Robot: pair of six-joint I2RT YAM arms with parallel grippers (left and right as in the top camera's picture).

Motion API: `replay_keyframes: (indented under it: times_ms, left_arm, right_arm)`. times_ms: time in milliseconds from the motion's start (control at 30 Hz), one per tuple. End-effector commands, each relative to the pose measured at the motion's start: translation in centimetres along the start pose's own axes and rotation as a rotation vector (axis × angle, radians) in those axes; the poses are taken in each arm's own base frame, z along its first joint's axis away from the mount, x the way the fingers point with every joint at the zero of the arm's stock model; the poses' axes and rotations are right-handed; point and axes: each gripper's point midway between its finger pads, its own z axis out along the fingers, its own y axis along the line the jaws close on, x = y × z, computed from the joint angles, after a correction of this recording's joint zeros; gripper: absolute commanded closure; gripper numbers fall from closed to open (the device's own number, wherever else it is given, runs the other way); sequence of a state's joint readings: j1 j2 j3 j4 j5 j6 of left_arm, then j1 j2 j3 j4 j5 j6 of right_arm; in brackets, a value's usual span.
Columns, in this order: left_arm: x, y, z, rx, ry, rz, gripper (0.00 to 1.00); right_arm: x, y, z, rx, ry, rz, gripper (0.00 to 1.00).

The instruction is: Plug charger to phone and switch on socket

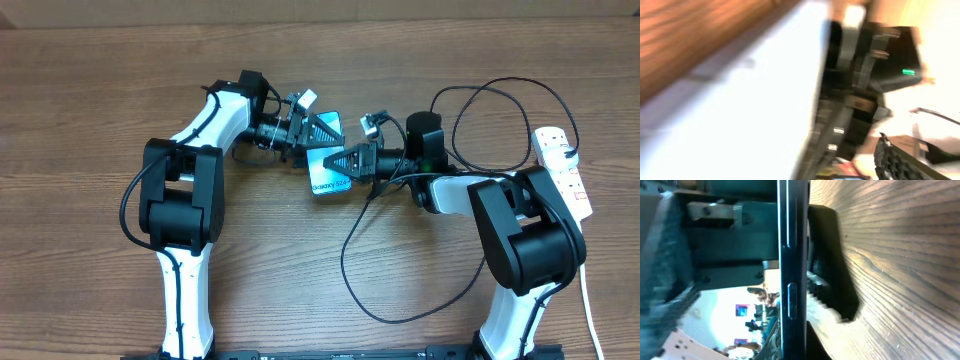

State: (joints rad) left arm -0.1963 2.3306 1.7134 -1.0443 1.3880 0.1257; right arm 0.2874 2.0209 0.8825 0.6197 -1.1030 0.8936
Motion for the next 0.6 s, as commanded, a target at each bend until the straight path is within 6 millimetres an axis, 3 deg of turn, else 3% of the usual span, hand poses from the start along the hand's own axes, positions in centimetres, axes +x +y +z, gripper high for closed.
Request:
replay_keyframes:
  times_ms: [0,333,567]
  left_arm:
    - [-0.1,-2.9,0.5,0.191,-0.015,0.084,0.23]
    - [-0.7,-3.0,0.3,0.19,-0.023,0.132,0.51]
    - [-1.4,-3.0,0.3,0.19,-0.023,0.14,0.53]
  right_arm:
    - [0.3,2.2,0.2,-0.055,0.045,0.055,0.96]
    - [-1.8,3.6,0.4,-0.079,-0.05,0.122,0.96]
    - [-0.8,3.8,1.9,-0.071,-0.029,0.124,0.96]
